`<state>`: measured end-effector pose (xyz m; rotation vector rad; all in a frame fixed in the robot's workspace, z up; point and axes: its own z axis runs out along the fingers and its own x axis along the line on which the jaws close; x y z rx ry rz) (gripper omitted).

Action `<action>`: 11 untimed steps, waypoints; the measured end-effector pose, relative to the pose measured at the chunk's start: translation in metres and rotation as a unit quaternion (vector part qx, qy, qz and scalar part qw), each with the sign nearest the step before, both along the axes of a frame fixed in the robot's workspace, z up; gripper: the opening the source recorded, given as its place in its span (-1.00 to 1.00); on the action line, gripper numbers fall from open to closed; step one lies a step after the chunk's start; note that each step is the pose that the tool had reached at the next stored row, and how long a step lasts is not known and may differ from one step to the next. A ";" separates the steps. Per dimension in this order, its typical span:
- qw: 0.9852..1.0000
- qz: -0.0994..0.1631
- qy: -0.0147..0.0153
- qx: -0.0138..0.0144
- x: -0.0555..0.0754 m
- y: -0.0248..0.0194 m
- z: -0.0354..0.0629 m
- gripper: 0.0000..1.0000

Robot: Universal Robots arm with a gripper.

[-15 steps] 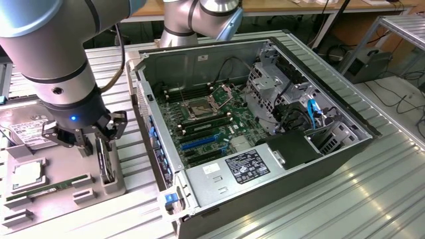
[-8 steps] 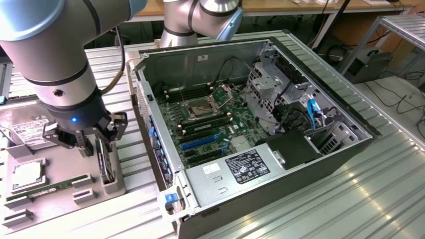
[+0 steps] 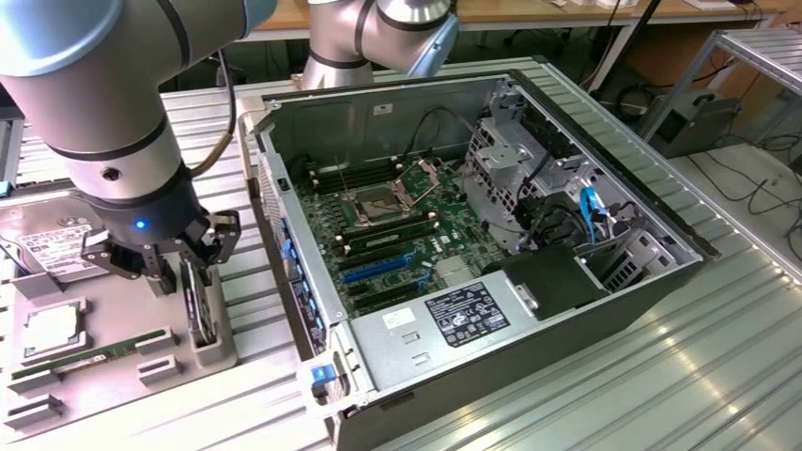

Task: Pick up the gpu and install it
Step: 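Pick up the gpu and move the gpu toward the slot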

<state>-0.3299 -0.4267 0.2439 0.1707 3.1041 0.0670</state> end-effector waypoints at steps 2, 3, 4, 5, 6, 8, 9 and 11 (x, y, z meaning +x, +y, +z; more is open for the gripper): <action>1.000 0.000 0.000 0.000 0.000 0.0000 -0.0006 -0.15; 1.000 0.000 0.000 0.000 0.000 0.0000 -0.0007 -0.18; 1.000 0.000 0.000 0.000 0.000 0.0000 -0.0008 -0.18; 1.000 0.000 0.000 0.000 0.000 0.0000 -0.0008 -0.18; 1.000 0.000 0.000 0.000 0.000 0.0000 -0.0009 -0.33; 1.000 0.000 0.000 0.000 0.000 0.0000 -0.0010 -0.33; 1.000 0.000 0.000 0.000 0.000 0.0000 -0.0010 -0.36; 1.000 0.000 0.000 0.000 0.000 0.0000 -0.0010 -0.46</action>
